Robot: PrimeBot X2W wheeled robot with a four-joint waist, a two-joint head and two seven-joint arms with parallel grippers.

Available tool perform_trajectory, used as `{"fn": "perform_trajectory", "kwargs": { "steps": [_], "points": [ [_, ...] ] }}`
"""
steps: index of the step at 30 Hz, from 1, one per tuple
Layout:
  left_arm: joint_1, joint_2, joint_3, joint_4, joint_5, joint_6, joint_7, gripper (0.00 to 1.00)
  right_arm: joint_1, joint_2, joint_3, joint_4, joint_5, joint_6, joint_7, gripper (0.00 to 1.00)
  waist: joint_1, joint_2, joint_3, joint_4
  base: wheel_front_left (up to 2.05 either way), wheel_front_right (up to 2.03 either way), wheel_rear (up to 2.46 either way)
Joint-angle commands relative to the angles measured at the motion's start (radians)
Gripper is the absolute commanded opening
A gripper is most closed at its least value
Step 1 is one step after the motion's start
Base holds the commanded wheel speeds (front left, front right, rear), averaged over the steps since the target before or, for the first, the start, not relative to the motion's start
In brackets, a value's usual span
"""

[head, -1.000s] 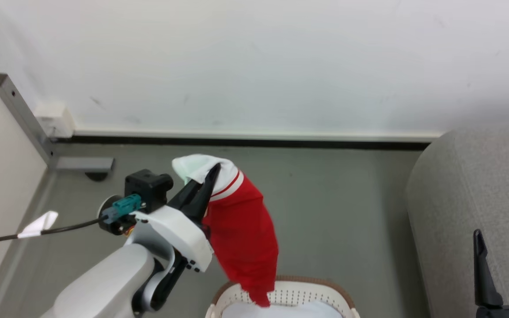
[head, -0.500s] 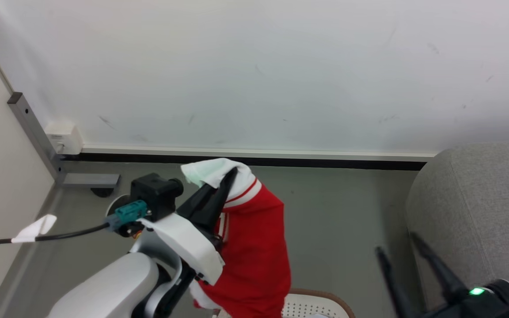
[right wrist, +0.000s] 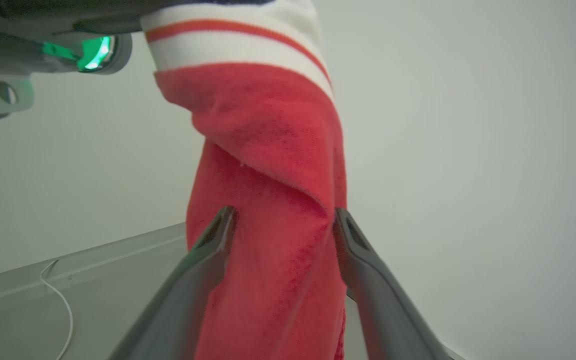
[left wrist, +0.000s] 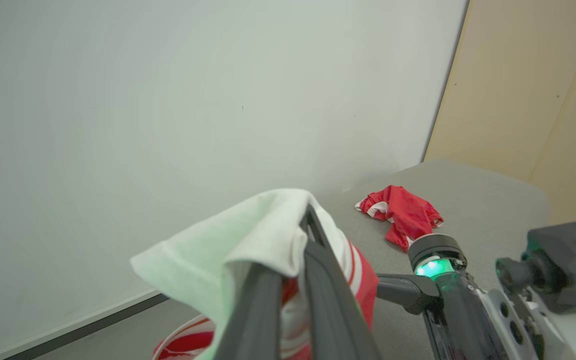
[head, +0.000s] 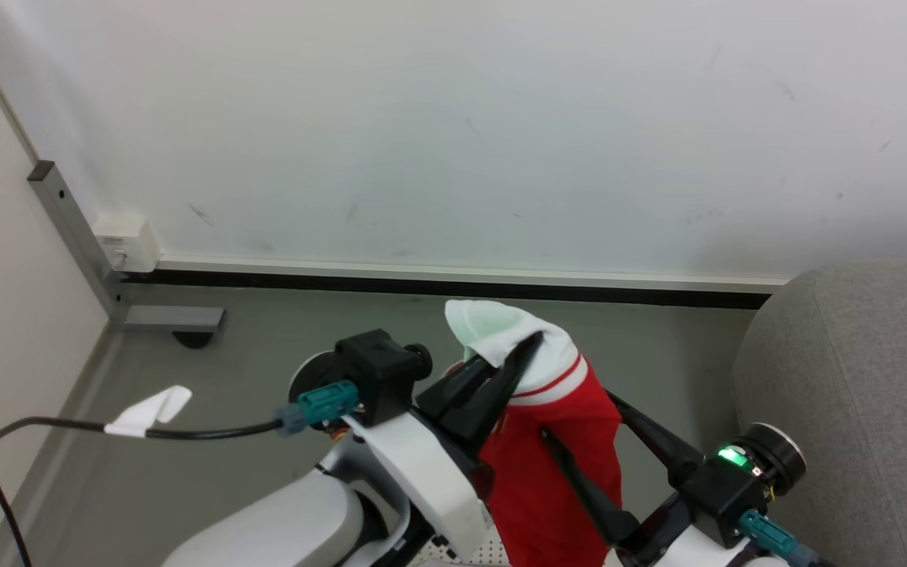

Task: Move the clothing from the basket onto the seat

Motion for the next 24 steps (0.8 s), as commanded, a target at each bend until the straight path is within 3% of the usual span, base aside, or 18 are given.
{"fn": "perform_trajectory", "kwargs": {
  "steps": [1, 2, 3, 4, 8, 9, 10, 11, 12, 18, 24],
  "points": [
    [-0.011, -0.015, -0.009, -0.005, 0.013, -0.007, 0.005, 0.00, -0.018, 0.016, 0.002, 0.033, 0.012, -0.002, -0.009, 1.00, -0.0001, -0.0001, 0.000, 0.008, 0.00, 0.00, 0.00],
    [-0.012, -0.024, -0.019, -0.006, 0.014, -0.011, 0.008, 0.00, -0.024, 0.026, 0.006, 0.058, 0.022, -0.002, -0.005, 1.00, -0.0001, -0.0001, 0.000, 0.012, 0.00, 0.00, 0.00],
    [-0.013, -0.033, -0.026, -0.005, 0.013, -0.018, 0.008, 0.00, -0.030, 0.034, 0.017, 0.080, 0.035, -0.002, 0.001, 0.66, -0.0001, -0.0001, -0.001, 0.015, 0.00, 0.00, 0.00],
    [-0.012, -0.041, -0.033, -0.001, 0.012, -0.020, 0.010, 0.00, -0.035, 0.042, 0.035, 0.097, 0.058, -0.002, 0.005, 0.04, -0.0001, -0.0001, -0.002, 0.019, 0.00, 0.00, 0.00],
    [-0.007, -0.056, -0.049, 0.026, 0.021, -0.025, 0.005, 0.00, -0.058, 0.038, 0.079, 0.132, 0.143, -0.002, 0.002, 0.00, -0.0001, -0.0001, -0.005, 0.026, 0.00, 0.00, 0.00],
    [-0.006, -0.055, -0.053, 0.036, 0.029, -0.023, -0.002, 0.17, -0.056, 0.037, 0.076, 0.137, 0.160, -0.002, -0.004, 0.00, -0.0001, -0.0001, -0.005, 0.025, 0.00, 0.00, 0.00],
    [-0.003, -0.052, -0.056, 0.048, 0.035, -0.021, -0.009, 0.44, -0.057, 0.034, 0.070, 0.139, 0.174, -0.002, -0.007, 0.00, -0.0001, -0.0001, -0.005, 0.024, 0.00, 0.00, 0.00],
    [0.004, -0.052, -0.057, 0.058, 0.031, -0.019, -0.016, 0.78, -0.062, 0.030, 0.065, 0.141, 0.181, -0.002, -0.012, 0.00, -0.0001, -0.0001, -0.004, 0.021, 0.00, 0.00, 0.00],
    [0.010, -0.052, -0.059, 0.071, 0.032, -0.020, -0.024, 1.00, -0.067, 0.026, 0.061, 0.141, 0.188, -0.002, -0.014, 0.00, -0.0001, -0.0001, -0.003, 0.017, 0.00, 0.00, 0.00],
    [0.046, -0.061, -0.068, 0.142, 0.027, -0.021, -0.059, 1.00, -0.090, -0.011, 0.015, 0.116, 0.201, -0.002, -0.021, 0.00, -0.0001, -0.0001, 0.007, -0.037, 0.00, 0.00, 0.00],
    [0.067, -0.091, -0.073, 0.190, 0.017, -0.027, -0.097, 1.00, -0.096, -0.053, -0.055, 0.059, 0.203, -0.002, -0.002, 0.00, -0.0001, -0.0001, 0.023, -0.140, 0.00, 0.00, 0.00]
  ]
}}
